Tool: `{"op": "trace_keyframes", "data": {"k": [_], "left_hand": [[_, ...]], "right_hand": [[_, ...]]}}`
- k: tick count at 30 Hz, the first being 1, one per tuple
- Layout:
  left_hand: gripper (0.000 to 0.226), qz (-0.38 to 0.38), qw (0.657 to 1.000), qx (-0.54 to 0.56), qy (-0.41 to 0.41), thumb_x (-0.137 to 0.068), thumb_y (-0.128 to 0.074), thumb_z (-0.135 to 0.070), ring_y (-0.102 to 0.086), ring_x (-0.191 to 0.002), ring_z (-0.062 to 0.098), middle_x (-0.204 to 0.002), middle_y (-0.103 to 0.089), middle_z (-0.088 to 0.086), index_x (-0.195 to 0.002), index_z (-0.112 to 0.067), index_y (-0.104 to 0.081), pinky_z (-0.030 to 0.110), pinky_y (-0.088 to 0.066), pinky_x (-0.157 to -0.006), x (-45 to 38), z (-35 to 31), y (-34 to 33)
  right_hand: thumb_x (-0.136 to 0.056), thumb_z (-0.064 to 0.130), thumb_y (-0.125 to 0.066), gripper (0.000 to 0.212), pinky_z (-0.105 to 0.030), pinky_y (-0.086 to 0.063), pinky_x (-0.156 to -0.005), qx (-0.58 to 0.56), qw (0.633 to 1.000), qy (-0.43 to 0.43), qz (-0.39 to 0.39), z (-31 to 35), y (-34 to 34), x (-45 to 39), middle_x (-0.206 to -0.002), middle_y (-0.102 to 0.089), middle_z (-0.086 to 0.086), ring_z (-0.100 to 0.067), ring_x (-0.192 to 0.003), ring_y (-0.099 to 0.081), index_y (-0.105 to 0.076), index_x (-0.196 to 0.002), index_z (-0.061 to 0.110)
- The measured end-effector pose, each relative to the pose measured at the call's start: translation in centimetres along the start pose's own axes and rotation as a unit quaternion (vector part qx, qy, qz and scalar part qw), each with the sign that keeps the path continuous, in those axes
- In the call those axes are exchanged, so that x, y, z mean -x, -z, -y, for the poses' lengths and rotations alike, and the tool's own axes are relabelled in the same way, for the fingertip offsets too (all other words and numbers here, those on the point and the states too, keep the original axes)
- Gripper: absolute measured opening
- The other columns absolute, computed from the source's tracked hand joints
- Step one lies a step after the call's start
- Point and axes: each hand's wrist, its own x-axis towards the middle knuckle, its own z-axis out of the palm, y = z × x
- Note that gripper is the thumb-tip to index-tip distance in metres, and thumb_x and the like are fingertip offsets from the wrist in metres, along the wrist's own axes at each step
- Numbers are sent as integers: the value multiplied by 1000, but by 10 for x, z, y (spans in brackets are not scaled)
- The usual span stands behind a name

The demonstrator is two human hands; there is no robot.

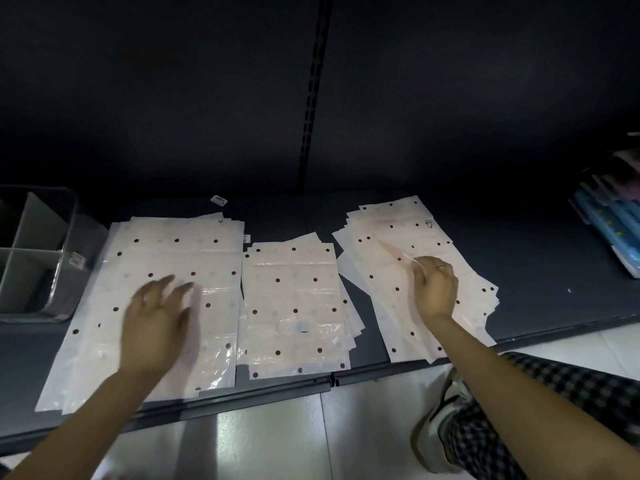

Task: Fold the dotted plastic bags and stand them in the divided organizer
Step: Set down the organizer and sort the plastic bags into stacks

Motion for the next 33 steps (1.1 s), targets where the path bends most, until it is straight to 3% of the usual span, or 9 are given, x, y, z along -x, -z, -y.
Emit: {"op": "trace_keyframes", "data": {"k": [4,7,11,15,19,22,25,29,33], "left_hand": [[46,160,955,249,1,-91,-56,-5,-58,-108,26,-116,-63,6,-134,-21,-48,31,-44,-86,0,-56,-4],[44,226,893,386,36,-95,-54,-22,-62,-100,9,-105,-65,-6,-131,-41,-39,23,-45,-85,0,-94,-3],[35,218,817,519,127,-94,-52,-32,-66,-90,18,-94,-65,4,-128,-40,-47,27,-54,-80,-7,-113,-1],[19,165,894,391,142,-88,-61,-1,-60,-100,29,-95,-67,13,-98,-14,-71,26,-43,-84,-10,-100,-11],[21,132,911,348,176,-85,-62,4,-59,-108,23,-110,-67,6,-95,-11,-73,23,-40,-87,-9,-83,-16],[20,147,930,296,160,-88,-62,-4,-58,-97,19,-110,-67,5,-103,-13,-71,21,-40,-82,-7,-77,-22],[26,195,938,259,121,-89,-61,-7,-57,-101,23,-113,-63,6,-113,-14,-67,22,-39,-84,-3,-77,-29],[31,231,949,206,67,-91,-60,-14,-53,-110,26,-119,-52,11,-121,-18,-61,21,-34,-92,-2,-77,-34],[27,132,972,176,78,-91,-59,-14,-46,-108,23,-103,-40,1,-115,-22,-65,23,-38,-84,0,-77,-35]], "right_hand": [[-99,11,-40,25,-40,-47,-84,-146,984,86,60,56,3,34,-106,-66,-13,-31,-96,-59,-59,-116,6],[-94,5,-50,27,-29,-46,-89,-187,958,189,104,97,2,74,-109,-68,-10,-25,-96,-62,-64,-116,8],[-89,7,-56,26,-30,-48,-78,-180,925,300,147,126,-1,118,-97,-71,-9,-25,-89,-64,-66,-113,12],[-96,37,-47,36,-26,-40,-91,-192,895,297,271,121,-2,132,-116,-65,-1,-19,-105,-57,-54,-125,18],[-94,31,-54,46,-17,-27,-104,-173,948,187,193,82,-3,92,-137,-52,0,-18,-126,-46,-46,-136,17],[-95,29,-52,58,-27,-20,-114,-89,987,43,128,27,-2,50,-149,-36,-7,-23,-138,-30,-30,-145,11],[-94,44,-47,68,-36,-13,-118,43,987,-34,154,-28,1,32,-156,-21,-5,-24,-144,-15,-18,-150,16],[-95,43,-46,53,-37,-16,-117,56,981,-40,179,-50,-3,36,-155,-24,-3,-24,-144,-17,-36,-144,25],[-93,27,-57,30,-33,-33,-106,-6,993,-68,94,-44,0,35,-142,-48,0,-21,-134,-37,-64,-121,20]]}}
